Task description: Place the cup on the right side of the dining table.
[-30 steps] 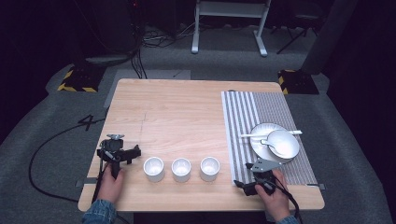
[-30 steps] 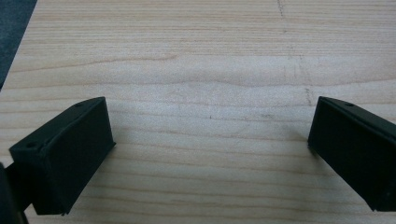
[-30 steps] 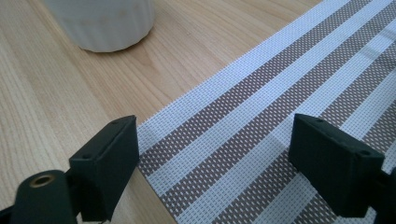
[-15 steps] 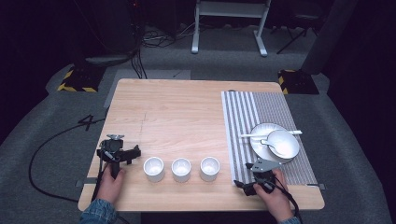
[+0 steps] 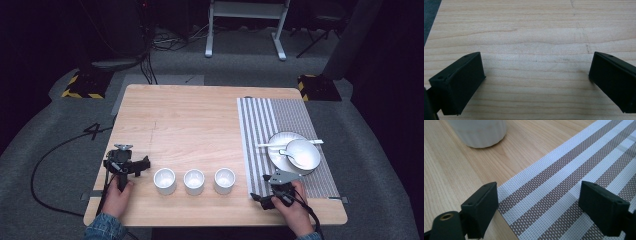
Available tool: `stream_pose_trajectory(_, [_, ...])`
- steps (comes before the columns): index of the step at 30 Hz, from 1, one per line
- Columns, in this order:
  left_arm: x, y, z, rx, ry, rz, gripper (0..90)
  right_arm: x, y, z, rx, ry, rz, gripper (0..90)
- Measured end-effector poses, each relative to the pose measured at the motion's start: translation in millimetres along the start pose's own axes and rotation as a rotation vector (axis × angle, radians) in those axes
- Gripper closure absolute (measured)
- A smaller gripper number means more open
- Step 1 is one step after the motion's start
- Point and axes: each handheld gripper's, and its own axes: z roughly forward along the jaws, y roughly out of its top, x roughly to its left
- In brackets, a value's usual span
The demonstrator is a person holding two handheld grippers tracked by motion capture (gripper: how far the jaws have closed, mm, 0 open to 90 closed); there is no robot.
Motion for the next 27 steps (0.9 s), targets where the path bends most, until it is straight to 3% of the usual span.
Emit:
stream_pose_trajectory(13, [0.2,-0.2,-0.3,0.001,-0.001,0.003,0.2,1.4,0.0,-0.3,0.004,-0.017,0.011,14.6])
stream_pose_trajectory(16, [0.2,-0.2,-0.3,0.001,-0.001,0.003,0.2,2.8,0.3,-0.9,0.007,-0.028,0.032,16.2])
stream_pose_trajectory(20, [0.2,-0.2,-0.3,0.001,-0.002,0.003,0.2,4.7,6.8,-5.6,0.007,-0.01,0.084,18.8])
stream_pose_trajectory(27, [0.2,-0.2,-0.3,0.001,-0.001,0.003,0.2,8.4,21.2,-17.2,0.02,-0.021,0.073,18.8])
